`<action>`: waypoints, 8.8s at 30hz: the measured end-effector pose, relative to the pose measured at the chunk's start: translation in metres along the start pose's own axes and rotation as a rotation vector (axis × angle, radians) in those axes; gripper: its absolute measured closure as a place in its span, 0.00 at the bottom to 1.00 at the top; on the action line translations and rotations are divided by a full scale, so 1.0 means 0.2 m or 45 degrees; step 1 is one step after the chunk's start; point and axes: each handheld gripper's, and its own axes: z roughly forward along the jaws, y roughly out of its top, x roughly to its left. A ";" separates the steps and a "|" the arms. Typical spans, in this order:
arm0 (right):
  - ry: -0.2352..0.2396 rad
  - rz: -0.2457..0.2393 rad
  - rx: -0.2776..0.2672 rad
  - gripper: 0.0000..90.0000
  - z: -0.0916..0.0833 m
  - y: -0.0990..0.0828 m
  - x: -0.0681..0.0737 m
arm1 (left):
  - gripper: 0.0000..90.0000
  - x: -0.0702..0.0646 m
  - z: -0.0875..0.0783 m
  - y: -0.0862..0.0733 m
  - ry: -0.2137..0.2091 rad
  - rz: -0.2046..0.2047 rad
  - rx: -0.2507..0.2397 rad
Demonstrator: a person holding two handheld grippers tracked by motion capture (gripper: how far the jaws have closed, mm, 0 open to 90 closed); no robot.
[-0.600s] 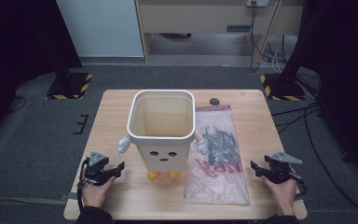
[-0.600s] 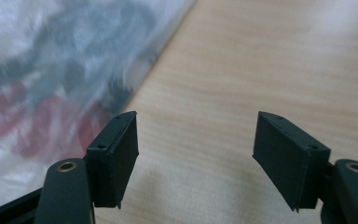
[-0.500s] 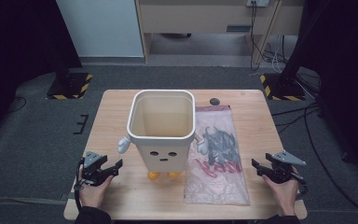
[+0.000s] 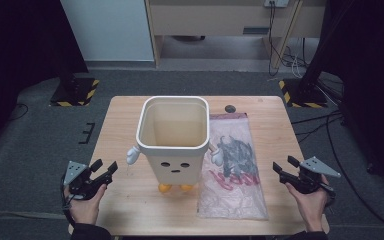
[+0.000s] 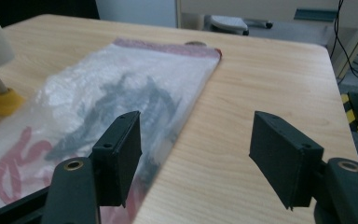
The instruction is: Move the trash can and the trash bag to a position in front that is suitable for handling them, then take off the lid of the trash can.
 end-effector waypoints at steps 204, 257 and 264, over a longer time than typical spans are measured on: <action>0.145 -0.081 0.290 0.35 0.20 -0.23 0.16 | 0.33 -0.53 0.06 0.83 -0.368 0.210 -0.268; 0.150 -0.142 0.429 0.22 0.23 -0.23 0.17 | 0.66 -0.67 0.53 0.92 -0.412 0.310 0.142; 0.151 -0.144 0.431 0.22 0.23 -0.23 0.17 | 0.70 -0.70 0.54 0.94 -0.389 0.326 0.180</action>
